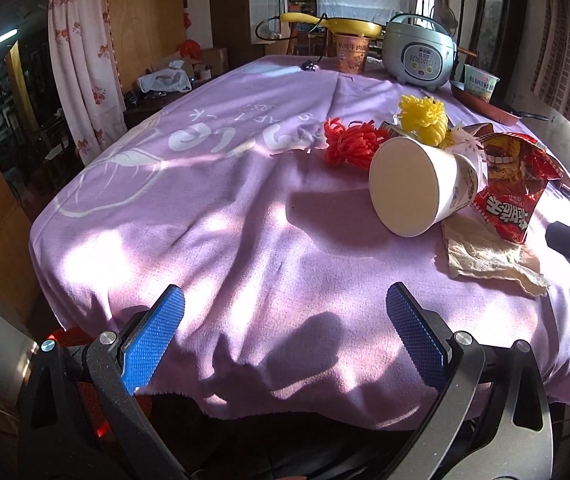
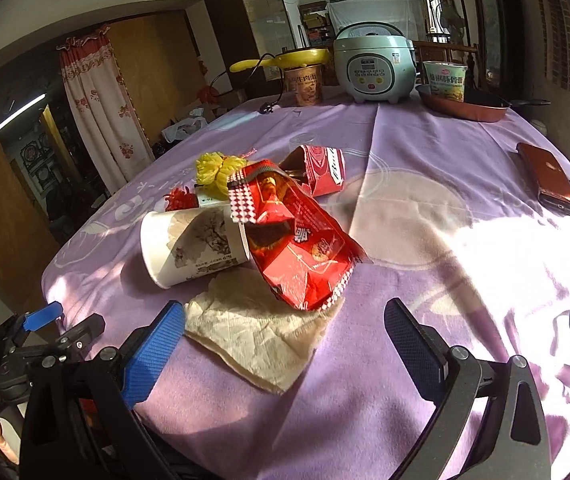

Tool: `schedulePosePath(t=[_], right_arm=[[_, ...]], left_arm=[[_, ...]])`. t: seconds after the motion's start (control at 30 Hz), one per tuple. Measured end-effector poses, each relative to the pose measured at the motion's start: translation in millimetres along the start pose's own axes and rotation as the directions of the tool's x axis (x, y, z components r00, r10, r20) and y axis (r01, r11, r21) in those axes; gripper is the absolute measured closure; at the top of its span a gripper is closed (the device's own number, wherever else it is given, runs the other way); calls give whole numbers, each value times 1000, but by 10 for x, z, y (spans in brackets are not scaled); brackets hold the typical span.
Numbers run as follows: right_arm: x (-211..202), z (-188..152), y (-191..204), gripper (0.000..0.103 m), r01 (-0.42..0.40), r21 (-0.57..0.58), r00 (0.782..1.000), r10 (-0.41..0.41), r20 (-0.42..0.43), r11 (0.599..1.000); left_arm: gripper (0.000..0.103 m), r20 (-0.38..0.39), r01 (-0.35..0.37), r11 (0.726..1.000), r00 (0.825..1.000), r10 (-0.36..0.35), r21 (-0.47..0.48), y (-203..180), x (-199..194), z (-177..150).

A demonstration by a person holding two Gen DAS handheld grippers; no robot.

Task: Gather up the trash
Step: 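Reach the right tool to the red snack bag and close on it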

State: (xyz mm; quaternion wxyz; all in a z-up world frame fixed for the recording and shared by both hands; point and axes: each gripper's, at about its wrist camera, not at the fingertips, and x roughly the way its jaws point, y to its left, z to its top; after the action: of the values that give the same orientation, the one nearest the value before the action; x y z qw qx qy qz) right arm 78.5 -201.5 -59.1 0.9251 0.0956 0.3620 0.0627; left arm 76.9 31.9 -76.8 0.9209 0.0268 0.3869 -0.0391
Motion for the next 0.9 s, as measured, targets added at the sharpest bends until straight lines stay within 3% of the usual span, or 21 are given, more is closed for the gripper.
schedulePosePath(t=[0.23, 0.3, 0.33, 0.37, 0.5, 0.67, 0.9], right_arm=[[214, 375, -41, 5, 28, -15, 999, -27, 39, 999], [213, 423, -124, 29, 13, -7, 999, -12, 53, 1000], [210, 432, -188, 66, -18, 12, 999, 18, 47, 1000], [203, 437, -262, 68, -49, 40, 998, 47, 48, 998], [96, 371, -478, 71, -63, 88, 995, 55, 85, 994], [14, 320, -619, 69, -51, 113, 994, 39, 106, 992], [8, 251, -727, 68, -64, 136, 993, 49, 111, 989]], left_arm=[[6, -10, 63, 997, 998, -63, 39, -111, 123, 186], [6, -7, 89, 994, 996, -89, 61, -195, 133, 248], [6, -7, 107, 992, 994, -106, 72, -244, 140, 277], [6, -8, 125, 989, 992, -125, 81, -299, 147, 305], [6, -22, 201, 971, 980, -200, 127, -539, 197, 394], [6, -33, 228, 963, 974, -225, 146, -808, 271, 567], [6, -68, 126, 980, 991, -117, 151, -1250, 522, 783]])
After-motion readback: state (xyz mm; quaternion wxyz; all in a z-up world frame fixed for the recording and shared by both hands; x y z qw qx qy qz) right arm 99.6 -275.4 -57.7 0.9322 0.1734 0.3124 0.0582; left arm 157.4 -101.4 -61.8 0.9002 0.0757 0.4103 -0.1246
